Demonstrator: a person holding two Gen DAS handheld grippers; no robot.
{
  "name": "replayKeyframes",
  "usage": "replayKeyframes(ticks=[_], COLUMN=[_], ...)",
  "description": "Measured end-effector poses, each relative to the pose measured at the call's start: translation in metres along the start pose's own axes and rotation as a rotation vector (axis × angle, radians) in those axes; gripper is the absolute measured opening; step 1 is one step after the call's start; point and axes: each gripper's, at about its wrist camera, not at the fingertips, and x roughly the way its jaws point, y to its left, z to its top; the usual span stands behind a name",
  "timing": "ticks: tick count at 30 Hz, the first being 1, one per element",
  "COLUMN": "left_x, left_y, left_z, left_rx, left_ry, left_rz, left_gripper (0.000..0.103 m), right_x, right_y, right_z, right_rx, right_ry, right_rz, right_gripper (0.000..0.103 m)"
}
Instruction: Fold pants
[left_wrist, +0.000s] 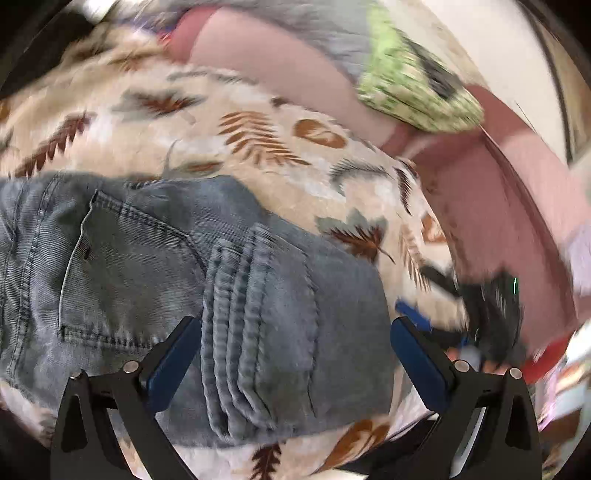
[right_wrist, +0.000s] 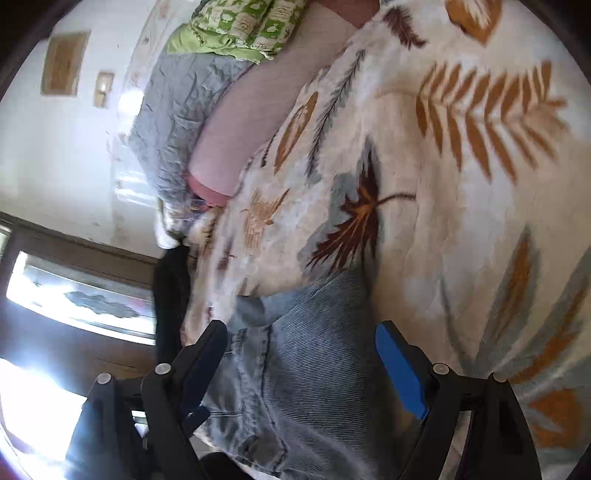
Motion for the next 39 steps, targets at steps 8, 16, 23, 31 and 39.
replayKeyframes(ticks=[8,16,23,31,39], left_x=[0.047,0.090,0.091,0.040,0.005], left_y=[-0.008,-0.015,-0.008,-0.017,-0.001], left_z=[0.041,0.053,0.053,0.027,-0.010], left_rx=[-0.050,-0.005,0.028,0.113,0.067], left_ry=[0.080,0.134,0.141,0.015,0.097], left_rz=[-0.033,0.057,0.173,0.339,0.098], left_gripper=[0.096,0.060,0.012,0.005,0.062], right_x=[0.003,-0.001,0.003,0.007,0.004], right_y=[-0.009,-0.018,-0.013,-0.009,-0.010], right_z=[-0.013,-0.010,-0.010,-0.012,-0.014], right_rx=[-0.036,0.006,-0.026,-0.045,-0.052], right_ry=[0.033,0.028,0.046,0.043,0.033], right_rz=[0.039,0.068,0.026,-0.004,0.001], right_gripper=[0.085,0.085,0.085,0.085,0.085])
